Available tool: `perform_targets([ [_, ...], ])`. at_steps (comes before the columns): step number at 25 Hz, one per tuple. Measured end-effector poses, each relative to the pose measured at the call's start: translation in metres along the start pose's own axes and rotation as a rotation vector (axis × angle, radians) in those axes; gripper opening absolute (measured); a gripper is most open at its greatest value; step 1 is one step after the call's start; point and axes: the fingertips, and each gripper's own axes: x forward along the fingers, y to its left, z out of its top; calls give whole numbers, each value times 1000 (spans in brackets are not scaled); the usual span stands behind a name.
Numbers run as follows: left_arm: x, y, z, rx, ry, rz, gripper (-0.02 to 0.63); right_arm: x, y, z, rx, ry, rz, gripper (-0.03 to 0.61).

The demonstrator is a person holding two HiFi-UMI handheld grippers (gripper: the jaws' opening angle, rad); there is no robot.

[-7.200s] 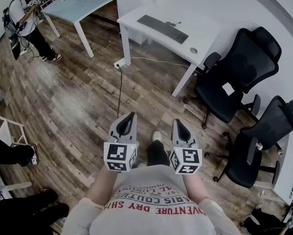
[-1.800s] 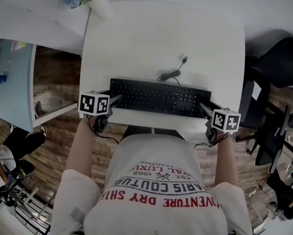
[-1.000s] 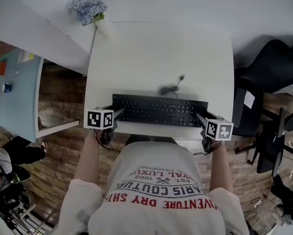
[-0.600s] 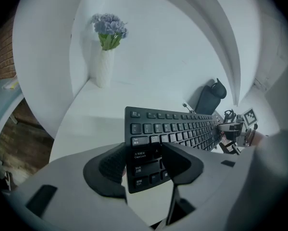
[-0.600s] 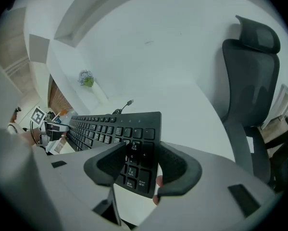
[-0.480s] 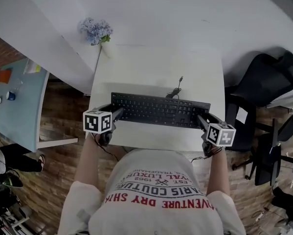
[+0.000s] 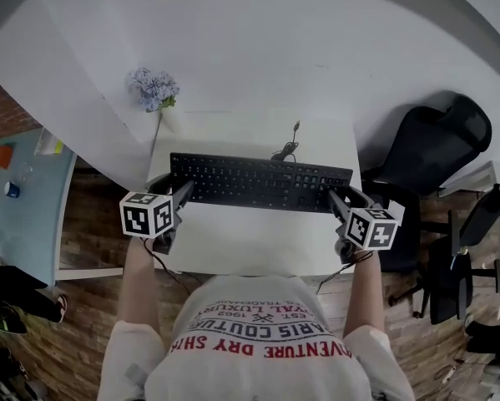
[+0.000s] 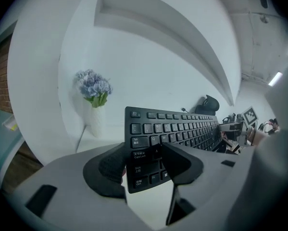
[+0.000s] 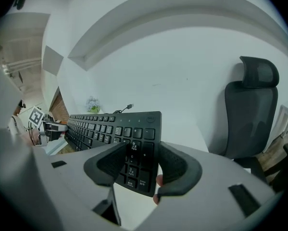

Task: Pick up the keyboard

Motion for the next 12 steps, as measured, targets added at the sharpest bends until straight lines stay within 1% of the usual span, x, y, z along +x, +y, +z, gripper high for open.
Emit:
perform_targets([
  [4, -3, 0, 29, 25, -58, 3, 242, -3, 2, 29, -27, -60, 2, 230],
  [12, -13, -10, 62, 62, -133, 3, 242, -17, 2, 59, -52, -123, -5, 230],
])
